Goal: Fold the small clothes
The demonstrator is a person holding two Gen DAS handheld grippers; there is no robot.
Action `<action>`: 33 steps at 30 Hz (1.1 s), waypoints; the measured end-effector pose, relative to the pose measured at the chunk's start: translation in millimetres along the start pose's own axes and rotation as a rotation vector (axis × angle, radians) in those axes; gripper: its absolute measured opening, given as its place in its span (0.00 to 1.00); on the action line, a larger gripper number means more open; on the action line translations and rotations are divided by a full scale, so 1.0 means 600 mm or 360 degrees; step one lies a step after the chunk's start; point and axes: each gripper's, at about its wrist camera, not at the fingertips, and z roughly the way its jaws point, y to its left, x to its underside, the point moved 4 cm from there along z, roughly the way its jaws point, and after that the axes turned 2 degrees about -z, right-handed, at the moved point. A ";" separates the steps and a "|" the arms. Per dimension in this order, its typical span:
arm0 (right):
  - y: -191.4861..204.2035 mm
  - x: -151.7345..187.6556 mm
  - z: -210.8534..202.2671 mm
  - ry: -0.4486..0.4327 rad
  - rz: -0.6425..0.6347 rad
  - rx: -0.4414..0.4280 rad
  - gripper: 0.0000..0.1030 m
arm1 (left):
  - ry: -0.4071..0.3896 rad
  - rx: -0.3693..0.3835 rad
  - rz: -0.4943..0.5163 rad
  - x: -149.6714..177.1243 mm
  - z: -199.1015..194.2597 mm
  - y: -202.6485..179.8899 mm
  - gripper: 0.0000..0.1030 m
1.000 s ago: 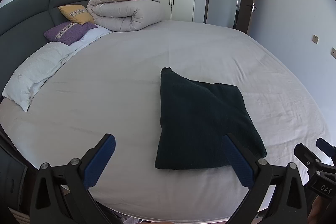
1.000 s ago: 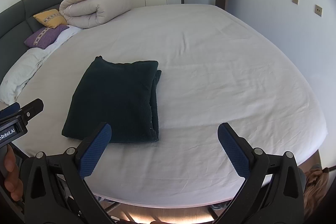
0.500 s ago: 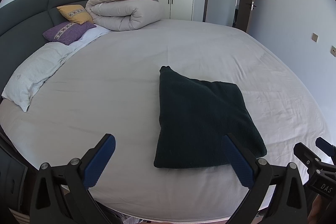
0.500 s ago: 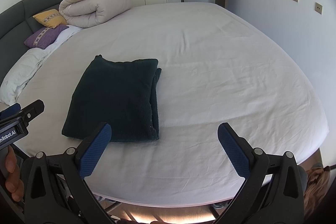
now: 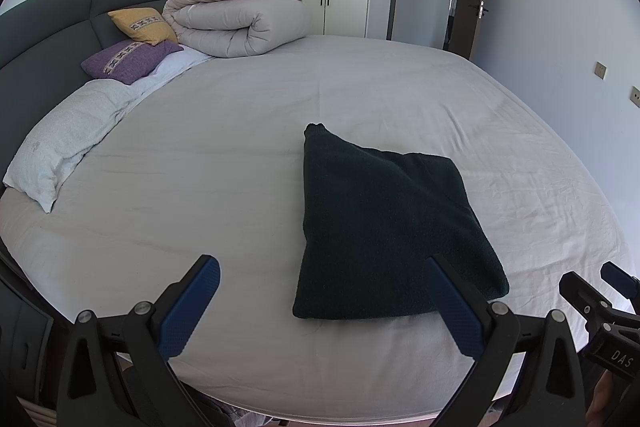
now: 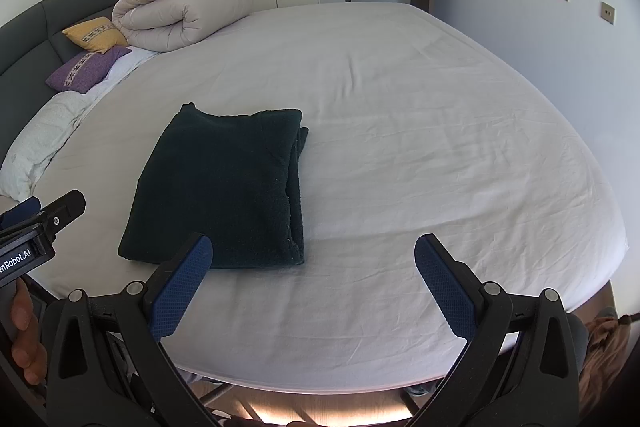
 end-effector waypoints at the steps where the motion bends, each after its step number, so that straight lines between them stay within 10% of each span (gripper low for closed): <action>1: 0.000 0.000 0.000 0.0000 0.0000 0.0000 1.00 | 0.0000 0.0000 0.0000 0.000 0.000 0.000 1.00; 33: 0.009 0.006 0.004 0.0024 0.0006 -0.0011 1.00 | 0.0016 0.0001 -0.0004 0.001 0.004 0.003 1.00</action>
